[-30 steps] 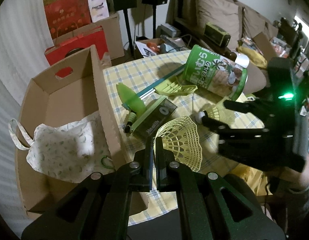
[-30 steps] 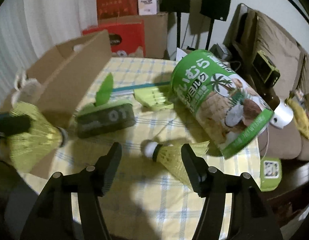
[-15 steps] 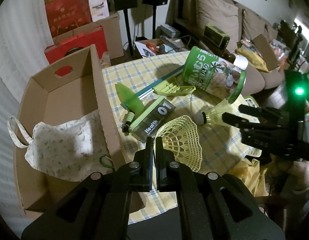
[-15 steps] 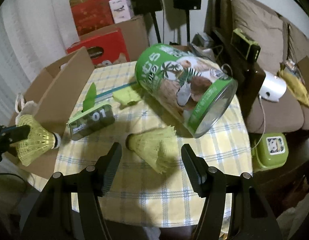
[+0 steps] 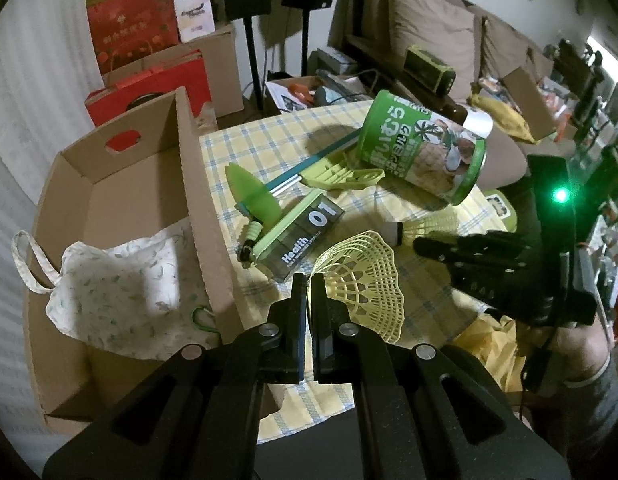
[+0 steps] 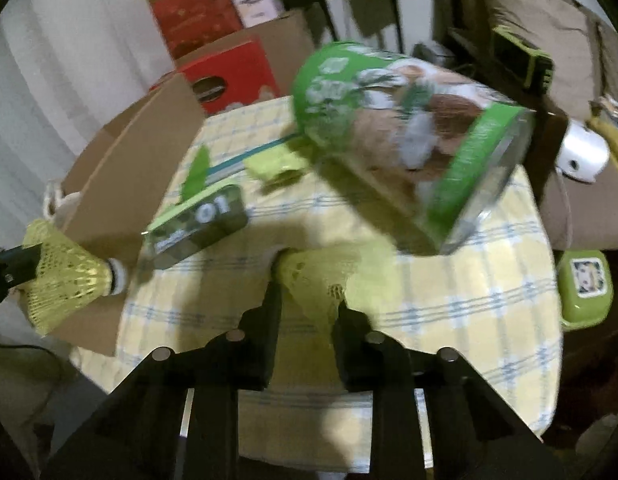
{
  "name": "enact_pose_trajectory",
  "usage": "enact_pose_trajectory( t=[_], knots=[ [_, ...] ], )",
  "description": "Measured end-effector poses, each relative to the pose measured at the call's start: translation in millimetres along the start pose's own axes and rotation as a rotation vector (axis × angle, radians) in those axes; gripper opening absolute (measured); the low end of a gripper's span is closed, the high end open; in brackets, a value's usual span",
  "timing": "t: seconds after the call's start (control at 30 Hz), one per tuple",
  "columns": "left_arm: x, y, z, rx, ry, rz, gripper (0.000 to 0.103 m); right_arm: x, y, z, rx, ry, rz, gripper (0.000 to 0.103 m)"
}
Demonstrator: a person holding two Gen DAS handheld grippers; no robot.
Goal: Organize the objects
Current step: 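Grasp the second yellow shuttlecock with the right tool while the left tool holds its shuttlecock, then carry both shuttlecocks over the cardboard box with both tools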
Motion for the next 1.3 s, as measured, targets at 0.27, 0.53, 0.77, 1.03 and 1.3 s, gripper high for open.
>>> enact_pose_trajectory(
  t=[0.27,0.53,0.77,1.03,1.3],
  knots=[
    [-1.5,0.9,0.6,-0.003,0.002,-0.004,0.002,16.5,-5.2,13.4,0.016,-0.043,0.031,0.014],
    [-6.5,1.8,3.8,-0.012,0.004,-0.013,0.002,10.3,-7.5,6.8,0.064,-0.048,-0.009,0.003],
    [-19.2,-1.6,7.8,-0.025,0.004,-0.047,0.002,-22.2,-17.8,12.8,0.052,-0.068,-0.089,0.003],
    [-47.9,-7.2,20.7,-0.050,-0.020,-0.106,0.002,-65.2,-36.6,45.9,-0.023,-0.105,-0.161,0.003],
    [-69.8,-4.7,48.2,-0.098,-0.063,-0.146,0.002,-79.6,-48.1,86.0,-0.089,-0.143,-0.182,0.003]
  ],
)
Point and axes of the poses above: each gripper's, at about its wrist camera, not at the fingertips, and x roughly the way its jaws point, z to its left, y to its underside, the point moved 1 cm from there along x, roughly the way its jaws point, and after that the axes turned 15 degrees about y, right-handed, at the moved point
